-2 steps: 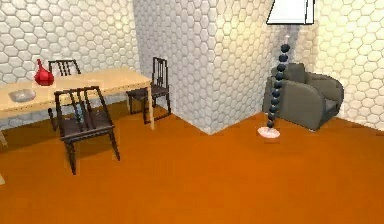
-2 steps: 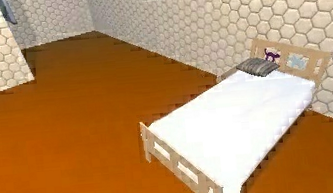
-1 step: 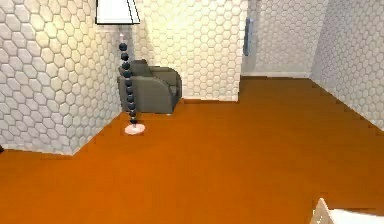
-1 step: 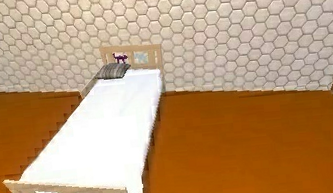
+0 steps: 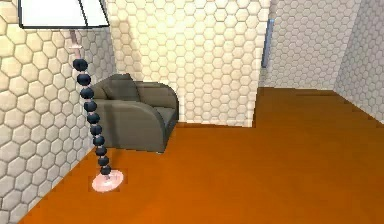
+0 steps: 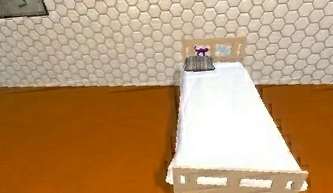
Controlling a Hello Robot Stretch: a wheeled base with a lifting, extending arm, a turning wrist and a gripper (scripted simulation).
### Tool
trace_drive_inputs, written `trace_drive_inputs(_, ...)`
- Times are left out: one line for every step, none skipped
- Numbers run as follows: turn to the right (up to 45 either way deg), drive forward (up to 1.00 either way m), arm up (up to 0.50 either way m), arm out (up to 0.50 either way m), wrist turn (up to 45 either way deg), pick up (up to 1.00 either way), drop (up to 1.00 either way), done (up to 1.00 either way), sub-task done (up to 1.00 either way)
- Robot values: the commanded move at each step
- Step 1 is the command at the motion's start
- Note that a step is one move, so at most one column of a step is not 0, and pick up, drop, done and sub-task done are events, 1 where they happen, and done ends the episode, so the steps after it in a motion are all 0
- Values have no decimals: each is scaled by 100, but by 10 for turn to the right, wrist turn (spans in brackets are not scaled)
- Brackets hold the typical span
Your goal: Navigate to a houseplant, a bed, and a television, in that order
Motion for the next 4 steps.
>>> trace_drive_inputs(0,40,0,0,0,0,0,0,0)
trace_drive_inputs(270,0,0,0,0,0,0,0,0)
trace_drive_inputs(0,100,0,0,0,0,0,0,0)
trace_drive_inputs(30,0,0,0,0,0,0,0,0)
